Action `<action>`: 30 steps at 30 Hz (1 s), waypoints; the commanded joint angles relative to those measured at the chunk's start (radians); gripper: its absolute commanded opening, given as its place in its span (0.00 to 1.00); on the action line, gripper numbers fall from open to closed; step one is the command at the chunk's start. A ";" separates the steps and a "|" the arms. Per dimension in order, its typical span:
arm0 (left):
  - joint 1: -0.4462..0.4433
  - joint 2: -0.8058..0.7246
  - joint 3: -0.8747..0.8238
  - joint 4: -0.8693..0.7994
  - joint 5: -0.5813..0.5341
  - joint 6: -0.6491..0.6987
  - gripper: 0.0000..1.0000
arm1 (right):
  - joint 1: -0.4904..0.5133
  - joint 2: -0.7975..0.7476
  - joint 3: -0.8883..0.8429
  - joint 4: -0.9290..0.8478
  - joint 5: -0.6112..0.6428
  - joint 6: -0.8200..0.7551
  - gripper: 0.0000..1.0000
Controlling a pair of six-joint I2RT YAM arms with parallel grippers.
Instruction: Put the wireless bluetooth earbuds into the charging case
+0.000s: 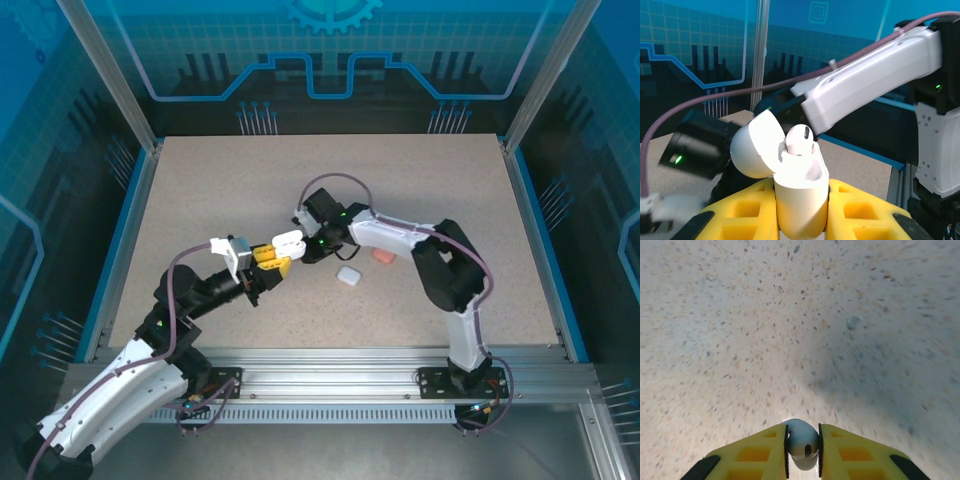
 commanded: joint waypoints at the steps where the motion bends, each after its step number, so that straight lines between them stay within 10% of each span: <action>1: -0.007 0.000 -0.009 -0.002 -0.016 -0.002 0.01 | -0.032 -0.168 -0.081 0.010 0.055 -0.016 0.21; 19: -0.021 0.274 0.005 0.198 0.044 -0.090 0.00 | -0.026 -0.967 -0.403 0.072 0.254 -0.273 0.21; 30: -0.055 0.391 0.050 0.273 0.096 -0.068 0.00 | 0.161 -1.058 -0.398 0.107 0.313 -0.478 0.21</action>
